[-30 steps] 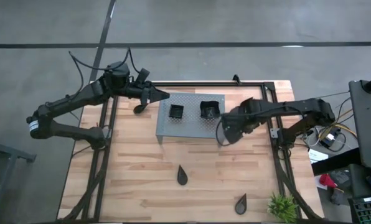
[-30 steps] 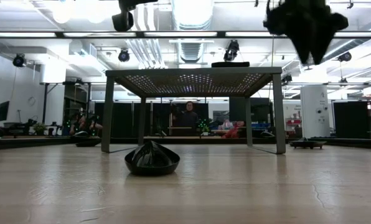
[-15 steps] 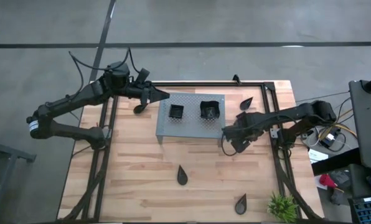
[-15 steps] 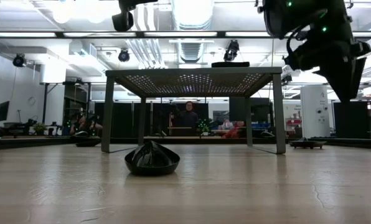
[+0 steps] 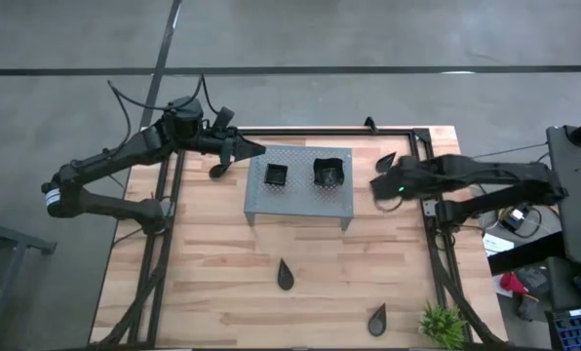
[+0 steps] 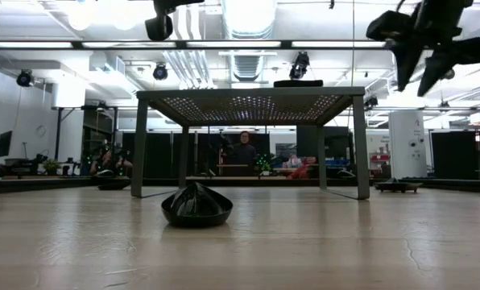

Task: Pick & Place Mini shaped plates
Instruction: Stack the black square plate on top of the other black square plates on the shelf

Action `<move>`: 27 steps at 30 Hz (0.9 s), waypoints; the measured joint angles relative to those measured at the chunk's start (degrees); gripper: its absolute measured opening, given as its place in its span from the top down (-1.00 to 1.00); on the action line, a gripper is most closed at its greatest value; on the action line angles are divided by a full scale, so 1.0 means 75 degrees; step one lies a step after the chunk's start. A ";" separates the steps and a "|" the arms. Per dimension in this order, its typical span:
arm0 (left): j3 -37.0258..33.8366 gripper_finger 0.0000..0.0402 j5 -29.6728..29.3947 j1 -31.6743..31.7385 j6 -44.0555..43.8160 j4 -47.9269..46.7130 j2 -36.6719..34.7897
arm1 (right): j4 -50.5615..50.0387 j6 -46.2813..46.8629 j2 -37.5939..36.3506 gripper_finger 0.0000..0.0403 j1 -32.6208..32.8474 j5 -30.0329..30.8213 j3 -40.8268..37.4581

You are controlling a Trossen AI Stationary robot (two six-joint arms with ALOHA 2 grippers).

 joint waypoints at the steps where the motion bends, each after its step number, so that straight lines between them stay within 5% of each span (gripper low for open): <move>1: 0.0000 0.47 0.0000 0.0000 0.0001 0.0000 0.0000 | 0.0013 0.0445 -0.0225 0.23 -0.0111 0.0286 -0.0042; 9: 0.0000 0.47 0.0000 0.0000 -0.0035 0.0000 0.0002 | 0.0179 0.2086 -0.1479 0.16 -0.1217 0.1102 -0.0711; 18: 0.0000 0.47 -0.0003 0.0000 -0.0125 0.0000 0.0003 | 0.1954 0.2071 -0.1726 0.14 -0.2684 0.0518 -0.2016; 27: 0.0000 0.47 -0.0003 0.0000 -0.0172 0.0003 0.0003 | 0.2530 0.3534 -0.1697 0.24 -0.2984 -0.0077 -0.3046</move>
